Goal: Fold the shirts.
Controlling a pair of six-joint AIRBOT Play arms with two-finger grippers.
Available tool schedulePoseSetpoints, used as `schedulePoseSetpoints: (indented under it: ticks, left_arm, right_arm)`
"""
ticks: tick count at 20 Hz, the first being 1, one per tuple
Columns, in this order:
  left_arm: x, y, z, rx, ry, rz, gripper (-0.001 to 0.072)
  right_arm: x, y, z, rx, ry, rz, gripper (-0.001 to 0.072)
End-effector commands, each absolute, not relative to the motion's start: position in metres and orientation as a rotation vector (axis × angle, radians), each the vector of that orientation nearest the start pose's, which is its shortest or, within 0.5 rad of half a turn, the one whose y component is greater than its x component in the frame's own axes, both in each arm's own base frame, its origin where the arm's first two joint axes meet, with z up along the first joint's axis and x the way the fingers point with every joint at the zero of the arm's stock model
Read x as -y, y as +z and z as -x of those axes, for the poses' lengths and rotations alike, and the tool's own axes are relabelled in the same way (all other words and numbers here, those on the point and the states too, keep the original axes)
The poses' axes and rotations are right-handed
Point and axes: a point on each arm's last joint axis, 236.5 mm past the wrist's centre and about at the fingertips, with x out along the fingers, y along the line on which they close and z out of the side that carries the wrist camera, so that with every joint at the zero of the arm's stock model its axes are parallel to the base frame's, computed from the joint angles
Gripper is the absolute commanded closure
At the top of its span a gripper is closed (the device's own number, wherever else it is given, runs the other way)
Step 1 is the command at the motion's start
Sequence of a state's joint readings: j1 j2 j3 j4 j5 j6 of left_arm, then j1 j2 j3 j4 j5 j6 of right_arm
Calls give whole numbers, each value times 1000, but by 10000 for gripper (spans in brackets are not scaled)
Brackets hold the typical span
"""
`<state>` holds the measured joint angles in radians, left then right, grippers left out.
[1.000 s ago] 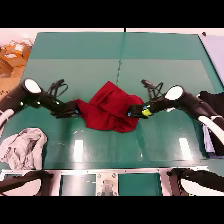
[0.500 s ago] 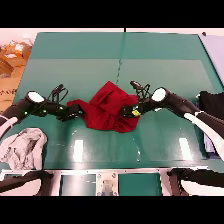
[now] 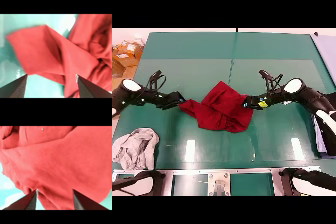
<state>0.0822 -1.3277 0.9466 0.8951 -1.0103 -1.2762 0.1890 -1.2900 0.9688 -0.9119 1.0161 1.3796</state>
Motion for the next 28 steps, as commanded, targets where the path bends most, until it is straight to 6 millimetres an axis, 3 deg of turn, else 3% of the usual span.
schedulePoseSetpoints:
  ticks: [1,5,9,10,11,12,16,19,22,24,25,26,27,28]
  left_arm:
    - [71,-39,-378,-1251,-290,439,-5]
    - [77,-65,-380,-1283,-274,512,-5]
    - [113,-90,-389,-1299,-361,622,16]
    - [124,-89,-391,-1282,-399,617,192]
    - [131,-86,-395,-1257,-433,591,464]
    - [134,-82,-397,-1248,-450,572,691]
    - [128,-69,-401,-1257,-470,561,686]
    - [126,-73,-390,-1301,-489,522,686]
    - [123,-77,-380,-1347,-484,506,685]
    - [123,-78,-377,-1359,-489,496,686]
    - [123,-78,-377,-1360,-489,495,686]
    - [123,-78,-377,-1360,-489,496,686]
    - [123,-78,-377,-1360,-489,496,686]
    - [123,-78,-377,-1360,-488,497,686]
  right_arm:
    - [-196,-7,-343,-1252,567,-325,209]
    - [-236,0,-343,-1181,634,-262,209]
    - [-271,-5,-348,-1190,705,-203,185]
    - [-280,-5,-352,-1181,733,-175,165]
    - [-290,-3,-357,-1168,758,-153,165]
    - [-299,0,-362,-1146,786,-125,165]
    - [-323,-5,-381,-1110,839,23,165]
    - [-342,-34,-369,-1180,901,96,165]
    - [-339,-68,-356,-1232,917,247,166]
    - [-335,-76,-355,-1234,911,303,177]
    - [-334,-76,-357,-1228,908,317,336]
    - [-333,-74,-360,-1219,904,330,564]
    - [-335,-70,-363,-1209,900,326,695]
    - [-338,-62,-368,-1197,891,309,697]
